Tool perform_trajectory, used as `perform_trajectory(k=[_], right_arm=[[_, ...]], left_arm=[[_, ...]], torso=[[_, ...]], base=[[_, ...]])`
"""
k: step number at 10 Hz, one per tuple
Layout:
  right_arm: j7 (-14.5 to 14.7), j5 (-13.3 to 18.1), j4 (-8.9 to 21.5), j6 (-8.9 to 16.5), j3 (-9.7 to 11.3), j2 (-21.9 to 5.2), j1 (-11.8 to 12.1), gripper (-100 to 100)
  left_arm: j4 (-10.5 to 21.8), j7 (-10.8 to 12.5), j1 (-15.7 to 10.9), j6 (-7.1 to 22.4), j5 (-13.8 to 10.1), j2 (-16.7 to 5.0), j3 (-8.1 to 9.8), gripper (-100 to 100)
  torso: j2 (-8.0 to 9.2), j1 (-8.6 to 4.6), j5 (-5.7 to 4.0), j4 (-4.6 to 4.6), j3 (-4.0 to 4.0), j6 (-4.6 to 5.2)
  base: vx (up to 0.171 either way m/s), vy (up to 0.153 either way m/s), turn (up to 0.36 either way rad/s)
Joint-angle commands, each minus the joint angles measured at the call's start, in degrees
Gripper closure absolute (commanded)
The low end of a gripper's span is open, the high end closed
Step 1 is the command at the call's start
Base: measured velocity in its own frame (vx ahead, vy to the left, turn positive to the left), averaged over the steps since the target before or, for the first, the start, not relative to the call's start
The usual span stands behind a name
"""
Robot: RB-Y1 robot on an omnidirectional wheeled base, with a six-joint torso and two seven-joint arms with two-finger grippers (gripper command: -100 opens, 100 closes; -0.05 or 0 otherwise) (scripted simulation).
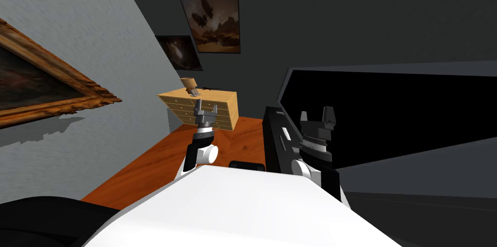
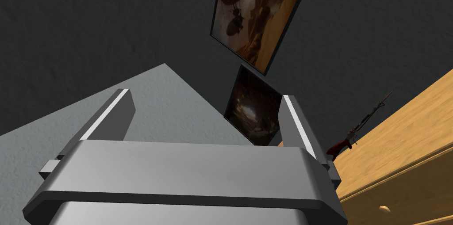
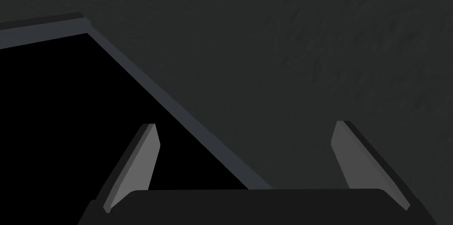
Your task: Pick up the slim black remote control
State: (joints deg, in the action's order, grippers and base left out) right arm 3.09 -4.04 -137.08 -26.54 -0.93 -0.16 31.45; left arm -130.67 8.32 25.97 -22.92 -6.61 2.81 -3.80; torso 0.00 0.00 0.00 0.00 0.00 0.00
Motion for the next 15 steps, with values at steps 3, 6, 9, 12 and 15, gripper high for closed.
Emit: perform_trajectory(k=[3, 6, 9, 12, 15], right_arm=[[-1.3, -1.17, 1.89, 1.56, -0.53, -4.55, 0.36, -100], [-3.47, -3.12, 4.95, 4.14, -1.4, -7.26, 0.99, -100], [-6.4, -5.77, 8.88, 7.6, -2.59, -8.76, 1.89, -100], [-8.67, -7.83, 11.79, 10.26, -3.52, -9.19, 2.62, -100], [-12.43, -11.24, 16.17, 14.62, -5.06, -9.21, 3.86, -100]], left_arm=[[0.0, 0.0, 0.0, 0.0, 0.0, 0.0, 0.0, 0], [0.0, 0.0, 0.01, 0.0, 0.0, 0.0, 0.0, 0], [0.0, 0.0, 0.01, 0.0, 0.0, 0.0, 0.0, 0], [0.0, 0.0, 0.01, 0.0, 0.0, 0.0, 0.0, 0], [0.0, 0.0, 0.01, 0.0, 0.0, 0.0, 0.0, 0]], torso=[[-0.13, -0.02, 0.0, -0.03, -0.07, 0.0], [-0.26, -0.01, -0.01, -0.06, -0.15, -0.01], [-0.4, 0.03, 0.0, -0.09, -0.23, 0.0], [-0.46, -0.03, -0.01, -0.11, -0.27, 0.0], [-0.39, 0.0, 0.0, -0.09, -0.23, 0.0]], base=[[0.035, 0.003, 0.012], [0.069, 0.001, 0.021], [0.106, 0.012, 0.028], [0.105, -0.003, 0.025], [0.1, 0.004, 0.034]])
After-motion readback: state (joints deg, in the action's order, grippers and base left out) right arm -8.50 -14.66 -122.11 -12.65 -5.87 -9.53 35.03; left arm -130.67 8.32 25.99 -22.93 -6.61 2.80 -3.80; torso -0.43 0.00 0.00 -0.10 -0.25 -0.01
